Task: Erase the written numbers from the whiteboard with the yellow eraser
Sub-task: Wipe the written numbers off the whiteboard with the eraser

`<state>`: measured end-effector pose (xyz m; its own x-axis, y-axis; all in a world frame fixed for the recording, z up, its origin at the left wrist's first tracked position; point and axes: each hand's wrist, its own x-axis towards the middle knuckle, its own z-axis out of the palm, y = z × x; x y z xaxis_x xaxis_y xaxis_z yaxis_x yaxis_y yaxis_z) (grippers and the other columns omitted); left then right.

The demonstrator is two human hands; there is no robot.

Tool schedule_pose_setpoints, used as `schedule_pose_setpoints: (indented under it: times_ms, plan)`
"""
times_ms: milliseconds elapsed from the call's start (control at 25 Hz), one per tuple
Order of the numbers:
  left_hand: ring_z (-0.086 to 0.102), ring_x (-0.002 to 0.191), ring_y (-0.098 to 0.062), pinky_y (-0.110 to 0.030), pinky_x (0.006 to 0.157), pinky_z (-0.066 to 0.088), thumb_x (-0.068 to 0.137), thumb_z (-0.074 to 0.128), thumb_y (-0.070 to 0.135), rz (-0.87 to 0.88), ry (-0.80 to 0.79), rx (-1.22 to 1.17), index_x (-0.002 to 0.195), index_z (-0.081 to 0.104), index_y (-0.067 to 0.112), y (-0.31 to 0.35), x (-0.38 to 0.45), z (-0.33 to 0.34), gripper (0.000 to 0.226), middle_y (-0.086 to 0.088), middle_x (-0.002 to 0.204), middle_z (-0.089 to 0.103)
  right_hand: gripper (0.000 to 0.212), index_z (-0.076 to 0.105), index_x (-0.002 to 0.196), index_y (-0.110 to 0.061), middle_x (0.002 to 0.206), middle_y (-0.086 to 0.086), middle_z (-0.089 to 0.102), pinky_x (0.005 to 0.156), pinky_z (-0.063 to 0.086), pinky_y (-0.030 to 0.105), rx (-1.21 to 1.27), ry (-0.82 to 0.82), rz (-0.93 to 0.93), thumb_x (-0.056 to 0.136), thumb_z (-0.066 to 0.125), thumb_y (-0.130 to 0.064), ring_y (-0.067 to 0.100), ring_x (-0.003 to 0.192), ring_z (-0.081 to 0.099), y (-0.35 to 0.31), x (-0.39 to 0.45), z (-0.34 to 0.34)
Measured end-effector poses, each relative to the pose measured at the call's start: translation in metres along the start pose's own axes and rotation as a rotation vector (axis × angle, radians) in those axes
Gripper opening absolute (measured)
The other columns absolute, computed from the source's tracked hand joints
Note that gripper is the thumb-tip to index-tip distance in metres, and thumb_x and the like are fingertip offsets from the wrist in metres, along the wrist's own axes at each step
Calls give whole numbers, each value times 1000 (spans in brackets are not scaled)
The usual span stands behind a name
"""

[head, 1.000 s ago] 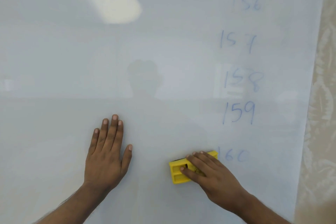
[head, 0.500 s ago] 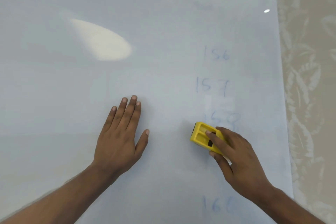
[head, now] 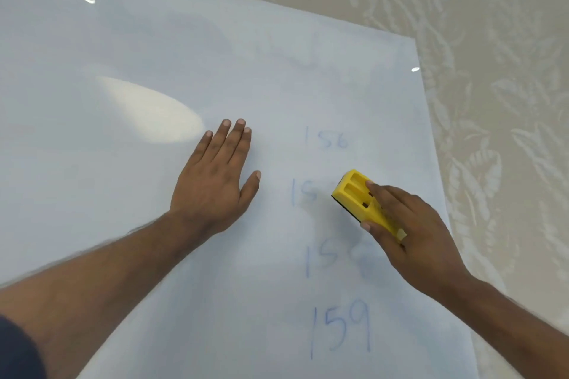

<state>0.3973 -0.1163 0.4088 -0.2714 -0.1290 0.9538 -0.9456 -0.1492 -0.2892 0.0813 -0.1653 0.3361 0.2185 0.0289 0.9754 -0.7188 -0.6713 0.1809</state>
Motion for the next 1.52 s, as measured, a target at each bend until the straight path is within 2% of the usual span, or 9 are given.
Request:
schedule_pose_setpoints:
  times_ms: [120,320,440,720,880,1040,1200,1360,1520]
  plan:
    - [5,157,-20,-37,128,3,100,20,51,-55,1,-26,160,14,10,1,22,10,73,-4,169,11,54,40,144,-27,127,-3,57,86,47,41,-2,-1,-13,93,53,-39,24,102,55,17,30,3]
    - [0,157,-17,-36,128,2,99,15,54,-89,-13,11,160,9,12,2,23,27,75,-1,169,2,62,37,146,-16,124,3,56,88,41,34,19,24,72,93,54,-43,24,108,50,42,78,24]
    - [1,157,-17,-37,128,3,100,15,54,-85,-15,33,160,9,12,0,22,27,74,-1,169,2,63,38,145,-8,131,9,54,93,41,40,13,37,126,92,60,-36,30,115,49,54,100,41]
    - [2,157,-17,-37,128,4,101,18,51,-83,-12,49,160,10,11,3,22,25,72,-2,169,3,60,41,144,-18,142,3,48,98,34,40,83,126,105,89,65,-24,29,122,47,46,145,64]
    - [3,157,-17,-35,127,3,100,17,51,-84,-15,59,160,10,11,4,21,23,73,-2,169,4,58,41,145,-19,139,1,50,98,28,33,91,100,-39,91,58,-32,24,122,46,36,126,70]
    - [3,157,-17,-36,128,4,100,16,51,-89,-16,59,160,11,11,5,20,22,73,-2,169,4,57,39,145,-20,137,-1,51,96,26,30,-69,29,-206,92,51,-37,23,120,48,56,115,56]
    - [5,157,-18,-37,128,6,100,16,50,-84,-13,72,160,12,10,6,19,22,72,-2,169,5,56,42,144,-15,139,4,50,104,30,39,53,95,-25,92,61,-27,27,127,45,34,145,64]
    - [6,157,-19,-38,128,8,100,17,50,-75,-7,73,159,13,10,3,19,23,72,-3,169,6,53,45,139,-19,135,-2,51,104,28,37,73,159,-37,95,45,-48,19,126,43,-6,152,83]
    - [6,157,-19,-38,128,7,100,16,50,-76,-16,77,159,13,10,5,16,23,72,-3,169,6,48,47,136,-23,130,-6,54,101,27,29,74,134,-174,97,37,-49,16,122,46,6,123,84]
